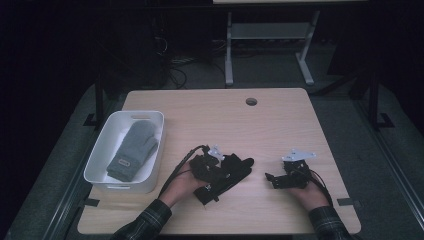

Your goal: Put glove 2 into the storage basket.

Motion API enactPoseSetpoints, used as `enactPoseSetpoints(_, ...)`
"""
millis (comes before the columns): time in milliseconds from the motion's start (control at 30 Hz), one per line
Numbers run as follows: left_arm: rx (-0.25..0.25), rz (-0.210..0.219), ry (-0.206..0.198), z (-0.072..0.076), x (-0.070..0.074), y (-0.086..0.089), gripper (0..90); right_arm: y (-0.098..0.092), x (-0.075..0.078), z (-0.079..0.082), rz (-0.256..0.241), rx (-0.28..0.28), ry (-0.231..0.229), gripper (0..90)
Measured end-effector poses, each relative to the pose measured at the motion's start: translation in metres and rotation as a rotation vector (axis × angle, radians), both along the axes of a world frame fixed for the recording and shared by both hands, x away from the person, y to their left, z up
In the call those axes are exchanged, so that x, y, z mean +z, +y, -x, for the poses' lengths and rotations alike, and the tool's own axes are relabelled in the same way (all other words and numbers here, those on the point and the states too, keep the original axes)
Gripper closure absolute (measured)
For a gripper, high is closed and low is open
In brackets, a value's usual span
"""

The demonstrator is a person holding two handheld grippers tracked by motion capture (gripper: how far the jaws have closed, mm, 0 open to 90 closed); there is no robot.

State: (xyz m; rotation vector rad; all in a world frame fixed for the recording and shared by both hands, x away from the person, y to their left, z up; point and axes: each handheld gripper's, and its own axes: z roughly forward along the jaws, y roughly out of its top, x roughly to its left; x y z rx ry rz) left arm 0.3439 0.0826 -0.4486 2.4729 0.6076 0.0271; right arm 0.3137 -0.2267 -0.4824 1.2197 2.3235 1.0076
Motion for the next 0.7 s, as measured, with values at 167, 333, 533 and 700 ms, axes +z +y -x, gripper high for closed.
enactPoseSetpoints(167,0.011,0.023,0.011,0.001,0.01,0.003,66.0,0.0,0.0,0.0,0.0,0.0,0.0,10.2)
enactPoseSetpoints(333,0.015,0.051,0.03,0.004,0.025,0.01,66.0,0.0,0.0,0.0,0.002,0.002,0.0,10.2)
enactPoseSetpoints(533,0.04,0.075,0.021,0.003,0.049,0.017,66.0,0.0,0.0,0.0,0.001,-0.002,0.001,10.2)
enactPoseSetpoints(700,0.054,0.092,-0.002,-0.001,0.073,0.026,65.9,0.0,0.0,0.0,-0.001,-0.003,0.004,10.2)
